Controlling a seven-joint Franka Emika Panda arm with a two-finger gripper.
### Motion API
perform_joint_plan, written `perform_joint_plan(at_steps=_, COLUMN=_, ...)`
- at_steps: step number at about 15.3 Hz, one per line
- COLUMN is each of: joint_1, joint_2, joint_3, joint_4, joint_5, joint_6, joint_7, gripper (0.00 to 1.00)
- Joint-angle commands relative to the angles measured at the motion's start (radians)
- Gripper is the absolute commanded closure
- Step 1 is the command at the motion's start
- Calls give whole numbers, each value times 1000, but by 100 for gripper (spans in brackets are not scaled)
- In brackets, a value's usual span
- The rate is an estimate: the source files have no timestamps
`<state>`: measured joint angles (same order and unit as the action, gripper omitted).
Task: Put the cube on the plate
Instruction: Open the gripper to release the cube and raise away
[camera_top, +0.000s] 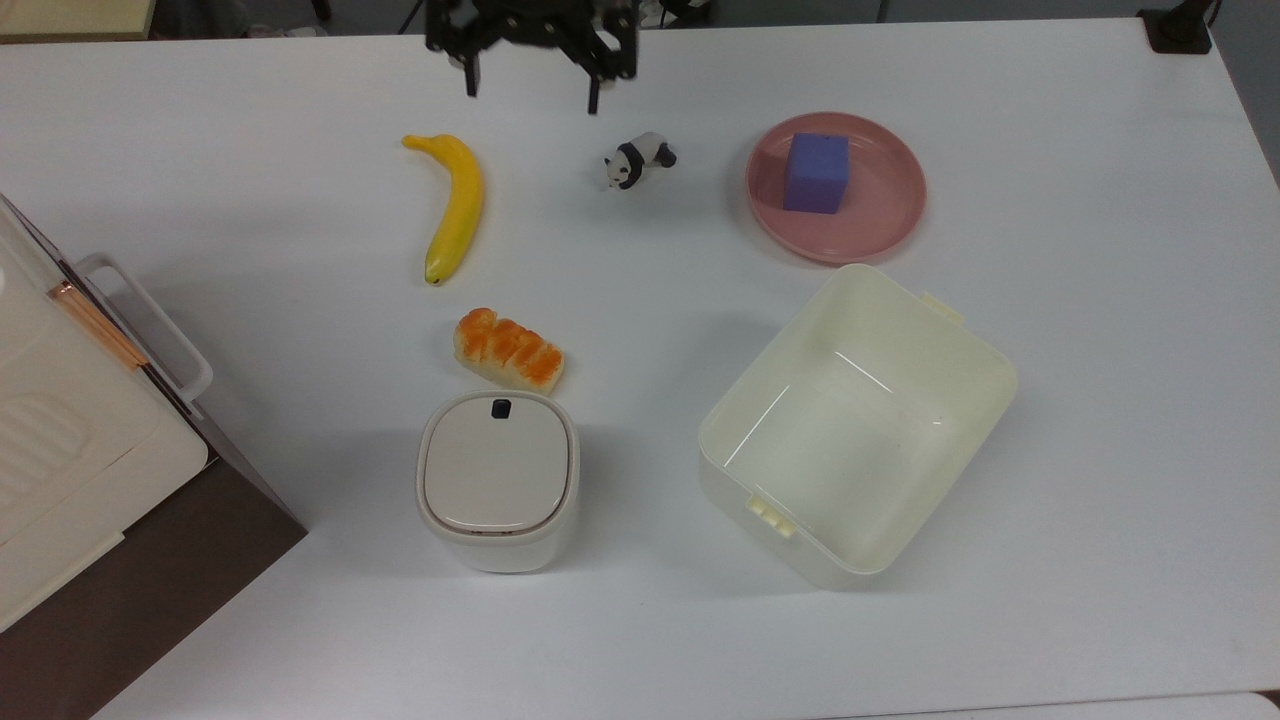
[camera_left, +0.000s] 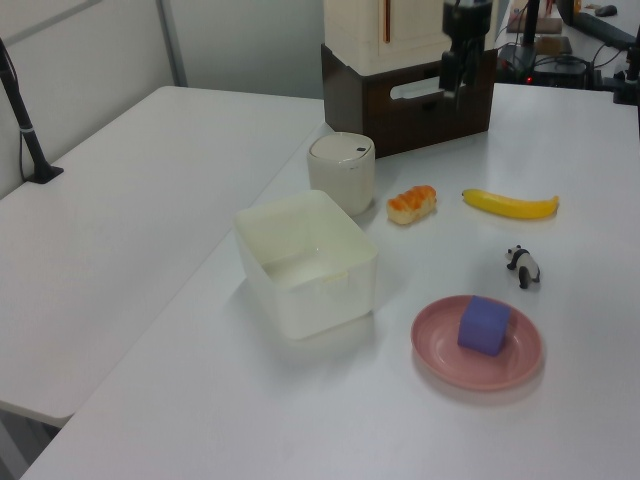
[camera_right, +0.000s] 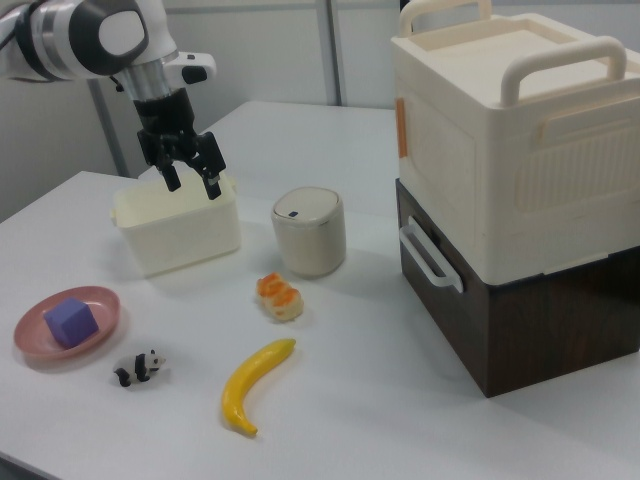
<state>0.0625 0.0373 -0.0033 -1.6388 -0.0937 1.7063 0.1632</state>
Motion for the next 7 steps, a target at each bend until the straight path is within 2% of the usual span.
perform_joint_plan(at_steps=1, joint_1=-24, joint_2=-37, joint_3=-1, joint_4=-18, joint_5=93, joint_6=-39, joint_7=-28, gripper=0)
perform_joint_plan(at_steps=7, joint_1=-35, joint_2=-39, joint_3=6, joint_4=-18, joint_5=98, joint_6=-60, joint_7=-37, gripper=0)
